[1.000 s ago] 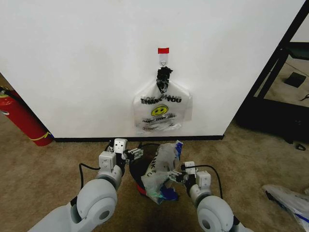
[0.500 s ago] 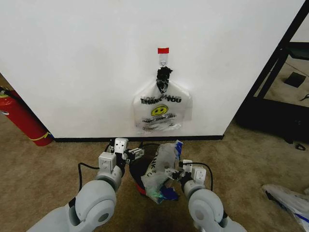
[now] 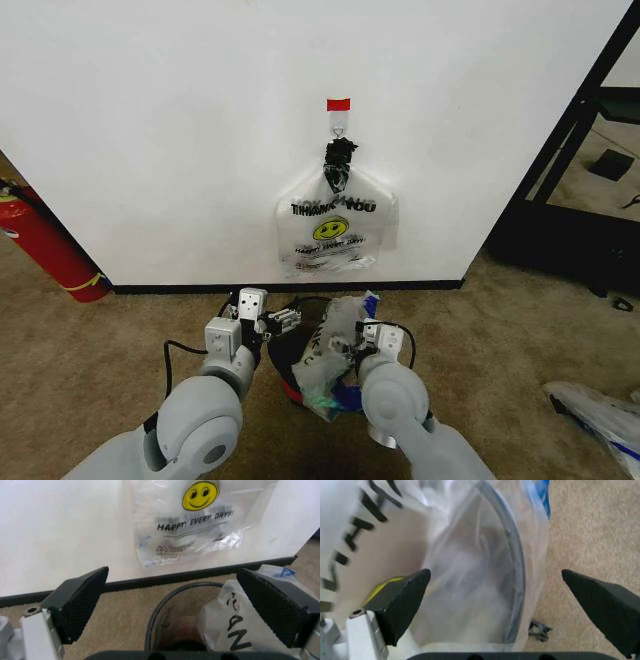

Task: Pick up the garbage bag from the wall and place it over the trash bin.

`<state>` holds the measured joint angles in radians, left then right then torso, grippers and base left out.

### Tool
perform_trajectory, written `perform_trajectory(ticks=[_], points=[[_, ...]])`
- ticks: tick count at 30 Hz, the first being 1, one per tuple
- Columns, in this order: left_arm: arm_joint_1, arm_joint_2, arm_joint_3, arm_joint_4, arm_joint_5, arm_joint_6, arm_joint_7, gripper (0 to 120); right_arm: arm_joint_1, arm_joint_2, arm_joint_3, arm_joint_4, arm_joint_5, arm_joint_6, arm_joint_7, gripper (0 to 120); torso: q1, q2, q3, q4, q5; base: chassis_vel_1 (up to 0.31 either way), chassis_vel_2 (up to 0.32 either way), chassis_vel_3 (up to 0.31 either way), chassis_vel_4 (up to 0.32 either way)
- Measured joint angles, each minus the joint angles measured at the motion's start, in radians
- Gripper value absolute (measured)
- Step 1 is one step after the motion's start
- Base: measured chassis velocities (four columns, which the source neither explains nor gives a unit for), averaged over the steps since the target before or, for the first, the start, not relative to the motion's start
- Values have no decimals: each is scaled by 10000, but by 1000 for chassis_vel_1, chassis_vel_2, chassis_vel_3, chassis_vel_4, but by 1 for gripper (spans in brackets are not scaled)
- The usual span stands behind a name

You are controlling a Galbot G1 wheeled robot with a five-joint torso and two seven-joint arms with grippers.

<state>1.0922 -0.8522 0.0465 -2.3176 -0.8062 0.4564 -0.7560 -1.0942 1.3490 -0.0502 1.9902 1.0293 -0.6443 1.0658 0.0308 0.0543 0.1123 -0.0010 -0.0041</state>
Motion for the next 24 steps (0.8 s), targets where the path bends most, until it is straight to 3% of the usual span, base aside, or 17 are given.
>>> perform_trajectory(ticks=[16,24], points=[[105,-63,36,41,57,10,6,100,-16,467,217,-565,93,-135,366,97,0,0,0,0,0,0,0,0,0],[84,-133,86,88,67,17,8,100,172,767,340,-955,26,-85,455,91,0,0,0,0,0,0,0,0,0]])
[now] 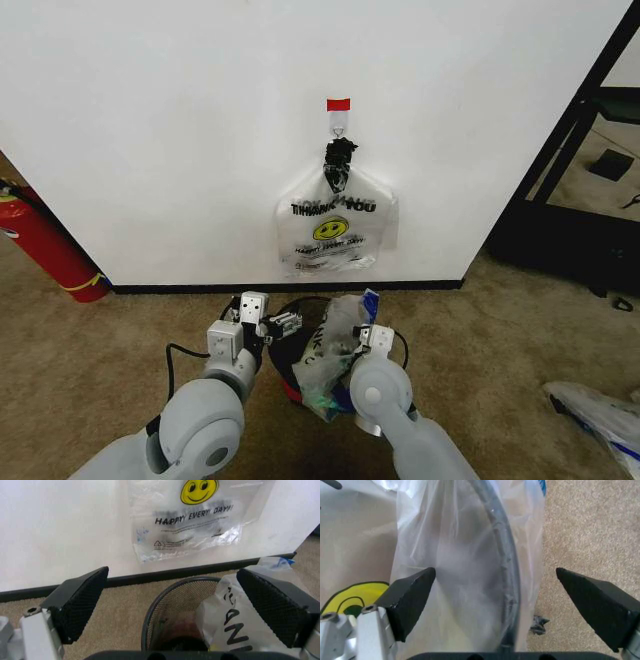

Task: Pick up the garbage bag from the wall and place it over the trash bin.

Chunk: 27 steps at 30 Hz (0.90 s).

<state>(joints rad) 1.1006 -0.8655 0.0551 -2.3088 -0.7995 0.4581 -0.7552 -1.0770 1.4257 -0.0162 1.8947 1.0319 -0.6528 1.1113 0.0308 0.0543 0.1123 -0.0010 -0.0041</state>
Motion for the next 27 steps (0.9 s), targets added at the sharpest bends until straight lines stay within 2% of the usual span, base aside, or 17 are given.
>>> perform_trajectory(ticks=[4,8,10,13,14,17,21,23,27], points=[[59,9,3,0,31,2,5,100,-24,123,-4,-121,0,6,12,90,0,0,0,0,0,0,0,0,0],[85,9,11,0,51,2,14,100,-42,183,-17,-194,-28,10,5,84,0,0,0,0,0,0,0,0,0],[66,0,15,0,63,2,19,100,-33,239,-24,-279,-70,29,-4,71,0,0,-1,-2,-1,0,0,0,0],[66,0,15,0,71,1,23,100,-13,284,-3,-342,-80,60,-9,62,-1,1,-2,-3,-2,0,0,0,0],[66,0,15,0,71,1,23,100,-13,284,-3,-342,-80,60,-9,62,-1,1,-2,-3,-2,0,0,0,0],[135,2,12,4,112,-8,26,100,-8,346,31,-387,-82,104,3,46,-1,1,-2,-3,-2,0,0,0,0],[169,2,20,4,173,-18,36,100,-12,412,46,-410,-82,116,69,31,-1,1,-2,-1,-1,0,0,0,0],[169,2,21,4,177,-20,36,100,-11,420,47,-414,-82,117,77,30,-1,1,-2,-1,-1,0,0,0,0],[207,29,20,-41,199,-25,42,100,2,446,44,-448,-80,135,159,10,-1,1,-2,-1,0,0,0,0,0]])
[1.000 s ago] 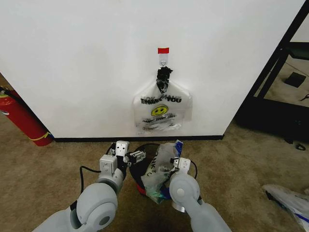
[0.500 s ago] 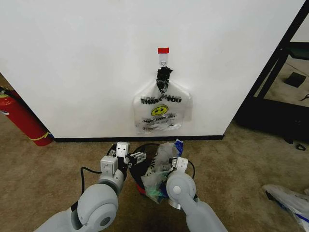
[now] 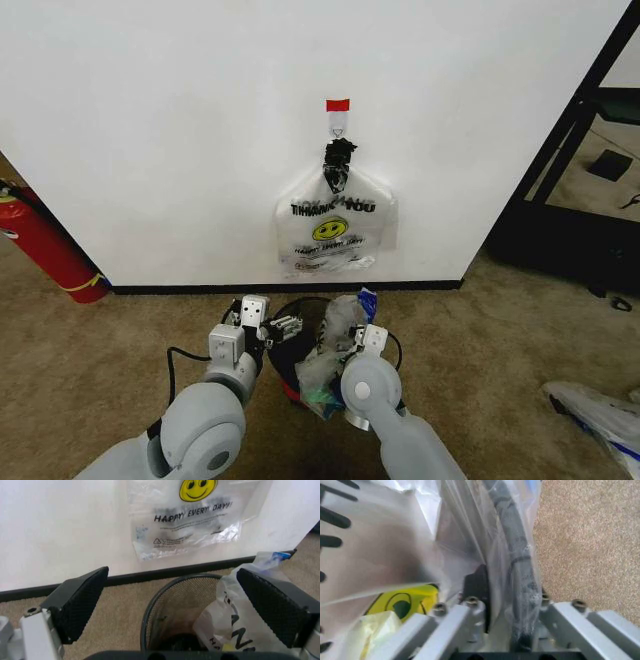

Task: Pick up the garbage bag from the wall and place it over the trash bin.

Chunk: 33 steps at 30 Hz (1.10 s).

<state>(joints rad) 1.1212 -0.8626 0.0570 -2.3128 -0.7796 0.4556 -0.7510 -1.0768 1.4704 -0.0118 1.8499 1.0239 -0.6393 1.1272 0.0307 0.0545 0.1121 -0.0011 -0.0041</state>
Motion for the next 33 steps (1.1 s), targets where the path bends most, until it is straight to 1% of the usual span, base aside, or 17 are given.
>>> perform_trajectory(ticks=[2,3,4,16,18,21,22,23,24,25,26,27,28,29,30,31,33], points=[[16,2,0,-6,6,0,1,100,0,-1,0,-2,0,5,8,8,0,0,0,0,0,0,0,0,0],[51,4,0,-18,30,0,2,100,-1,-5,0,-2,0,27,28,2,0,0,1,0,0,0,0,0,0],[71,5,0,-28,45,0,2,100,-8,-6,-4,16,6,48,29,0,0,0,1,1,1,0,0,0,0],[-155,126,-5,-180,-146,65,8,100,-336,-286,210,609,93,381,-147,0,2,-2,4,6,3,0,0,0,0],[-570,322,11,-266,-506,166,18,100,-524,-588,434,1074,79,511,-388,0,2,-2,4,-1,1,0,0,0,0],[-1226,582,144,-325,-936,277,70,100,-674,-893,664,1432,-68,619,-658,0,2,-2,3,2,0,0,0,0,0],[-1495,662,218,-354,-1190,358,68,100,-738,-998,767,1537,-134,671,-753,0,2,-2,3,1,0,0,0,0,0],[-2095,796,386,-438,-1775,555,32,100,-837,-1126,954,1672,-220,751,-926,0,2,-2,3,-1,0,0,0,0,0],[-2095,796,386,-438,-1775,555,32,100,-837,-1126,954,1672,-220,751,-926,0,2,-2,3,-1,0,0,0,0,0],[-2460,850,478,-485,-2193,684,-17,100,-894,-1176,1042,1720,-338,802,-1058,0,2,-2,3,0,1,0,0,0,0],[-2991,898,600,-535,-2930,896,-155,100,-975,-1221,1136,1741,-581,897,-1260,0,2,-2,3,-1,3,0,0,0,0],[-3516,918,730,-554,-3730,1111,-341,100,-1066,-1252,1214,1742,-939,1025,-1463,0,2,-2,3,6,2,0,0,0,0],[-4046,917,910,-556,-4497,1297,-568,100,-1132,-1266,1265,1742,-1194,1106,-1593,0,2,-2,3,3,1,0,0,0,0],[-4867,868,1294,-514,-5570,1483,-964,100,-1239,-1278,1346,1740,-1559,1212,-1779,0,2,-2,2,4,2,0,0,0,0],[-5471,786,1666,-418,-6260,1561,-1269,100,-1319,-1274,1395,1740,-1791,1275,-1906,0,2,-2,2,0,3,0,0,0,0],[-6397,629,2297,-171,-7121,1638,-1622,100,-1437,-1245,1461,1739,-2086,1375,-2055,0,2,-2,3,-3,2,0,0,0,0],[-6685,575,2493,-85,-7326,1654,-1719,100,-1478,-1218,1482,1739,-2198,1414,-2097,0,3,-2,3,-7,2,0,0,0,0]])
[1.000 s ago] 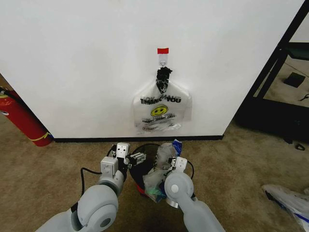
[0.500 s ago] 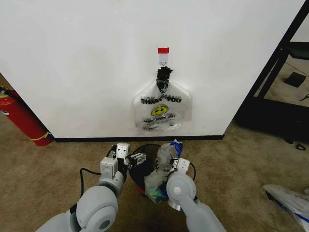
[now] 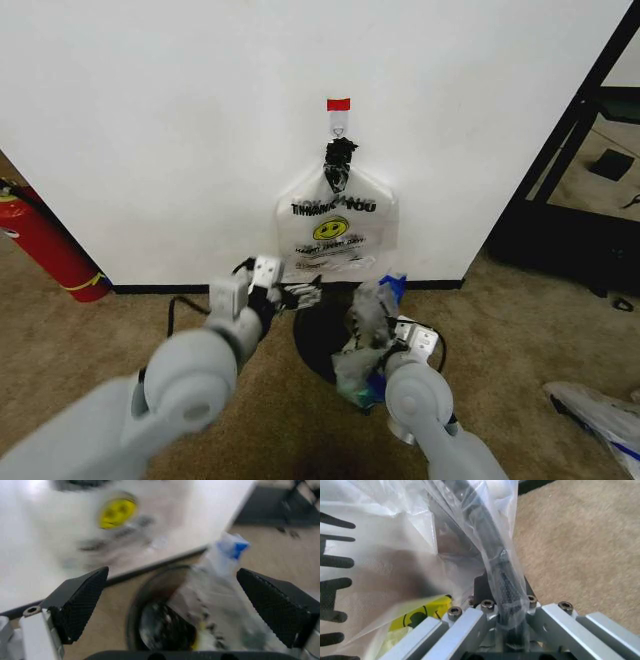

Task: Pick up the garbage bag from the wall and place it over the trash bin.

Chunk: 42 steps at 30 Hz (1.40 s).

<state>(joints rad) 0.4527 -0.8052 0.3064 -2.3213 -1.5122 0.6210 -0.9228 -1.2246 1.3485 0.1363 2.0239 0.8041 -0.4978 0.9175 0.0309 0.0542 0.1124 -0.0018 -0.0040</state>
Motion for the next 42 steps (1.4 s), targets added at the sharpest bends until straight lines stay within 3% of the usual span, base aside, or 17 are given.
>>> perform_trajectory(ticks=[1,5,15,24,28,35,41,42], points=[[-1172,-272,819,414,-684,40,-300,100,-101,63,61,-9,-367,121,-99,0,0,0,-1,5,4,0,0,0,0],[-2908,-1195,2149,1293,-1811,37,-832,100,-347,168,207,32,-849,255,-300,0,0,0,0,9,5,0,0,0,0],[-3296,-2460,2860,2245,-2370,398,-1131,100,-630,182,388,154,-822,267,-286,0,-1,0,-1,13,1,0,0,0,0],[-3327,-3579,3335,3188,-2261,711,-1118,98,-684,285,428,163,-690,292,-264,0,-1,0,-1,8,1,0,0,0,0],[-3389,-3760,3589,3557,-1921,926,-1124,95,-742,327,467,175,-698,330,-263,0,-1,0,-1,8,2,0,0,0,0],[-3489,-3987,4005,4129,-1540,1096,-1305,81,-877,301,566,255,-708,386,-287,0,-1,0,-1,8,1,0,0,0,0],[-3475,-3926,4160,4418,-1192,1069,-1050,54,-935,262,574,300,-699,396,-313,0,-1,0,-1,9,0,0,0,0,0],[-3475,-3926,4160,4418,-1192,1069,-1050,54,-935,262,574,300,-699,396,-313,0,-1,0,-1,9,0,0,0,0,0]])
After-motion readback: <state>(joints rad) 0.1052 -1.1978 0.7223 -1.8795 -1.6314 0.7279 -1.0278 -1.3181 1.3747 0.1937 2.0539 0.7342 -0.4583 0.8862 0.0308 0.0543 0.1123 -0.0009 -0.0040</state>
